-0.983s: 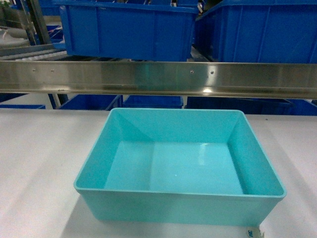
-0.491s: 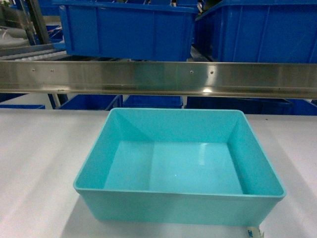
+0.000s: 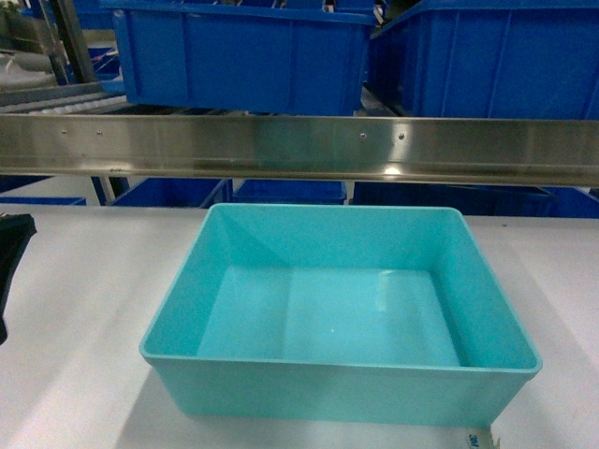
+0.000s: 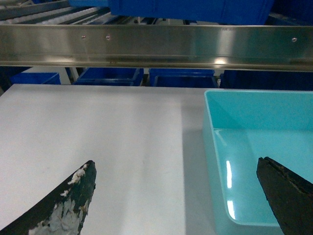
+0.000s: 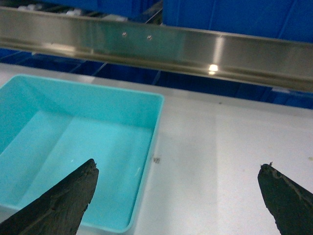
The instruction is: Organize blue bins on left shelf correctly
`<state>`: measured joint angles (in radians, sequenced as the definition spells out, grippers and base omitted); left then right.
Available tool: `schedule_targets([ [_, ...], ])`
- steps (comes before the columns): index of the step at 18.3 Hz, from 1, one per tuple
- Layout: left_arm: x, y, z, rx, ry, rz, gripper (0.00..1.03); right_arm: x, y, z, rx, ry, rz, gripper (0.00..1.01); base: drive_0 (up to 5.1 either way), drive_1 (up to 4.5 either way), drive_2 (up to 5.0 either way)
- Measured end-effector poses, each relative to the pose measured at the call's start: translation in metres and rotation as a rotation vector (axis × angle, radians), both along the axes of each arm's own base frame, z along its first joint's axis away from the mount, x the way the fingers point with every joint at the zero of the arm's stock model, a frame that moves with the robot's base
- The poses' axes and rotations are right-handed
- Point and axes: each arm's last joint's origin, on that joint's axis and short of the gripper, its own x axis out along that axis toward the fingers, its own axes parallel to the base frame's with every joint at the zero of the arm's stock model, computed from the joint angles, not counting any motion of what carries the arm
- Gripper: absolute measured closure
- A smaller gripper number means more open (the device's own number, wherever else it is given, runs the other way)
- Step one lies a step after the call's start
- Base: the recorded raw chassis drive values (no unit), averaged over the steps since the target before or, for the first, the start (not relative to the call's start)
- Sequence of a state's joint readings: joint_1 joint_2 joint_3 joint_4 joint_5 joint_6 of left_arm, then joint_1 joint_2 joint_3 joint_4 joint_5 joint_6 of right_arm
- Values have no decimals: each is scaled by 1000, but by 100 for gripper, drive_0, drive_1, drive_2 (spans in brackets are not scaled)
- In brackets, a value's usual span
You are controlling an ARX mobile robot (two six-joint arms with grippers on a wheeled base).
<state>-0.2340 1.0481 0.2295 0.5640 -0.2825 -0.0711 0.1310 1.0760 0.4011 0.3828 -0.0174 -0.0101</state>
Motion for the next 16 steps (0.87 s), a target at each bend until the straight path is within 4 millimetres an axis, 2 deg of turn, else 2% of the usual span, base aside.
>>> schedule_targets([
  [9,2,-1,0,5,7,14,5,4,1,-2,18,17,2,3,0,0,0],
  [11,16,-9,4,-9,20,-15,5,22,2,-3,27,53,-42,3,0,0,0],
  [13,36,-18,8,-30,33,-26,5,35,8,-1,38,82,-12,3,0,0,0],
  [15,50,-29,-1,-48,94,-30,5,51,12,0,50,87,32,3,0,0,0],
  [16,57,-36,-8,-51,125,-25,5,56,12,-7,42,135,61,3,0,0,0],
])
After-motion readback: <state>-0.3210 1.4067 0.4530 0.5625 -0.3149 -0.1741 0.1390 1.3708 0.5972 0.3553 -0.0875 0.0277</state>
